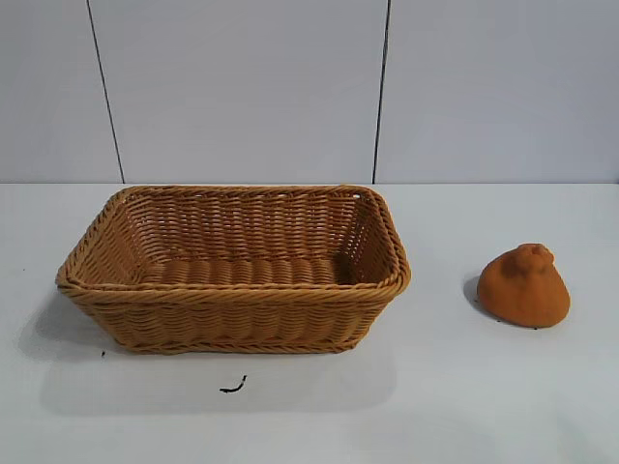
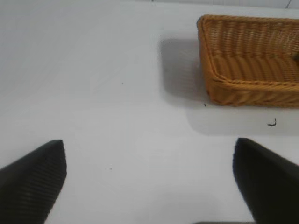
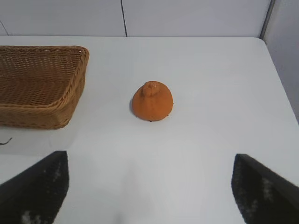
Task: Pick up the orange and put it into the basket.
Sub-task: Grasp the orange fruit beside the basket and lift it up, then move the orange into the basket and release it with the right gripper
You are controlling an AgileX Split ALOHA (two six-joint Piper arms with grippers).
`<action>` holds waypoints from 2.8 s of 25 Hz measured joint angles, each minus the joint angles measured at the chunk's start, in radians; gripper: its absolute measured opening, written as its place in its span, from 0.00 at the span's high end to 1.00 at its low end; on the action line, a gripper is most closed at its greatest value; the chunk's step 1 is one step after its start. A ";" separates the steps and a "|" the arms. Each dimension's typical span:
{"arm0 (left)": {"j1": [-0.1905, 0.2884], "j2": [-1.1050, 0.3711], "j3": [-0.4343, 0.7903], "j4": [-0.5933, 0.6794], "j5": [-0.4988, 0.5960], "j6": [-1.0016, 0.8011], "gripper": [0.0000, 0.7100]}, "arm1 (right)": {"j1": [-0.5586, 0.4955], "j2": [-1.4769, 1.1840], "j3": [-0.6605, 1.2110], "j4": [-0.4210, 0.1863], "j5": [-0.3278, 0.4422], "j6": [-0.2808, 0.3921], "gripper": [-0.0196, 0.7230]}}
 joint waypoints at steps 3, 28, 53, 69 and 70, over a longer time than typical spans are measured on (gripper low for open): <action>0.000 0.000 0.000 0.000 0.000 0.000 0.02 | 0.000 0.198 -0.082 0.000 -0.010 0.000 0.10; 0.000 0.000 0.000 -0.002 0.000 0.000 0.02 | 0.000 1.467 -0.722 0.000 -0.050 0.005 0.11; 0.000 0.000 0.000 -0.002 0.000 0.000 0.02 | 0.000 1.825 -0.736 0.097 -0.209 -0.036 0.89; 0.000 0.000 0.000 -0.002 0.000 0.000 0.02 | 0.042 1.726 -1.187 0.099 0.207 -0.033 0.89; 0.000 0.000 0.000 -0.002 0.000 0.000 0.02 | 0.063 1.726 -1.213 0.099 0.215 -0.033 0.89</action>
